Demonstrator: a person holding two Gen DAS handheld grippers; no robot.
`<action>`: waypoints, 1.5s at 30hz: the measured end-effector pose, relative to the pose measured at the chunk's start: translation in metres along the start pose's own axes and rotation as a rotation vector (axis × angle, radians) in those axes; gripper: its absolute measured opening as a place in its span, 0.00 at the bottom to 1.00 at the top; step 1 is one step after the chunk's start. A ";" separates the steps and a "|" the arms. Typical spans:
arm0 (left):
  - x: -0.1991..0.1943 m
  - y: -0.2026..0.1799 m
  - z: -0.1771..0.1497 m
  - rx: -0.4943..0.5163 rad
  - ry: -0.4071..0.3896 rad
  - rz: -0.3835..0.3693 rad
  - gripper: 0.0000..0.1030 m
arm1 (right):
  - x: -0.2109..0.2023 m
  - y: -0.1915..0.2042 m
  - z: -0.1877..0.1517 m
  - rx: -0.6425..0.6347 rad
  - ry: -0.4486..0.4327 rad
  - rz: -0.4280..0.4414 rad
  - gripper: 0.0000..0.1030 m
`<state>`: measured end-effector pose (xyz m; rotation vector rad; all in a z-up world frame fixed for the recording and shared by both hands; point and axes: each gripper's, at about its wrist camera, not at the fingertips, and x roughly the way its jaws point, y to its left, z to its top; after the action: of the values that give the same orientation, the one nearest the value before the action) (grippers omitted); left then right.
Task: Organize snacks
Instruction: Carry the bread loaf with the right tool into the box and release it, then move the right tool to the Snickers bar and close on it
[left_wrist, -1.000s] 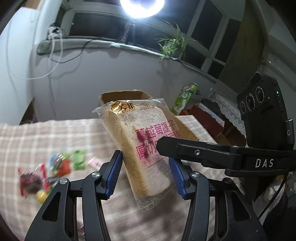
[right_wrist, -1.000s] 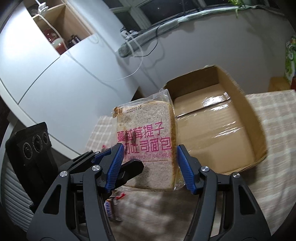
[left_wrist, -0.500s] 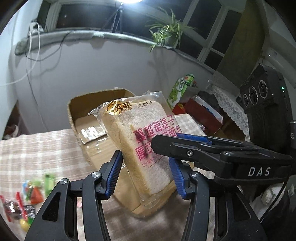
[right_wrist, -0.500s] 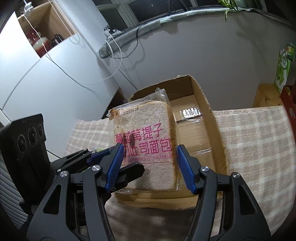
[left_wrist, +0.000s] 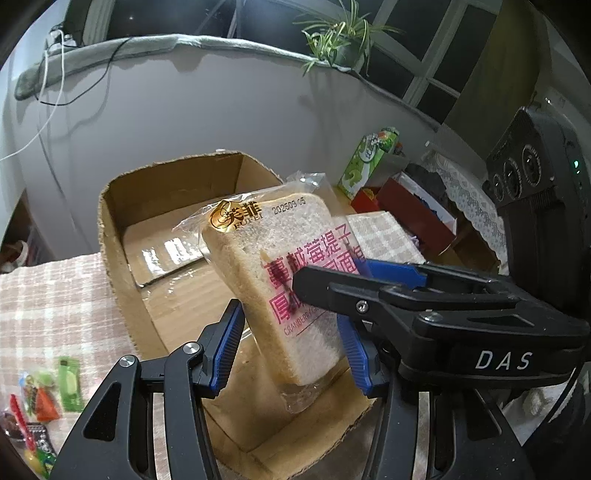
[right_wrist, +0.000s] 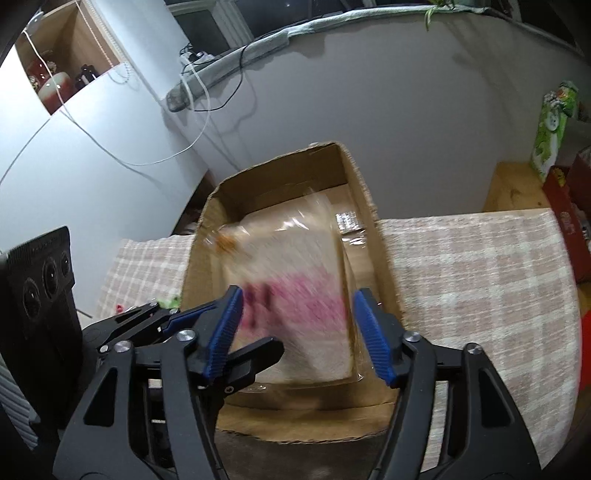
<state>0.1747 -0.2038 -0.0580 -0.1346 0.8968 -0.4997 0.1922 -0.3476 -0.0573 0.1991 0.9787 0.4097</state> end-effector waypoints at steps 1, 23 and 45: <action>0.003 -0.002 -0.001 0.010 0.012 0.019 0.49 | -0.002 0.000 0.000 0.000 -0.008 -0.005 0.77; -0.034 0.001 -0.012 0.022 -0.018 0.060 0.50 | -0.048 0.023 -0.015 -0.046 -0.075 -0.045 0.78; -0.175 0.085 -0.100 -0.084 -0.111 0.143 0.50 | -0.072 0.141 -0.124 -0.238 -0.040 0.119 0.78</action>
<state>0.0371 -0.0375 -0.0220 -0.1721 0.8122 -0.3187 0.0188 -0.2527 -0.0222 0.0493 0.8729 0.6244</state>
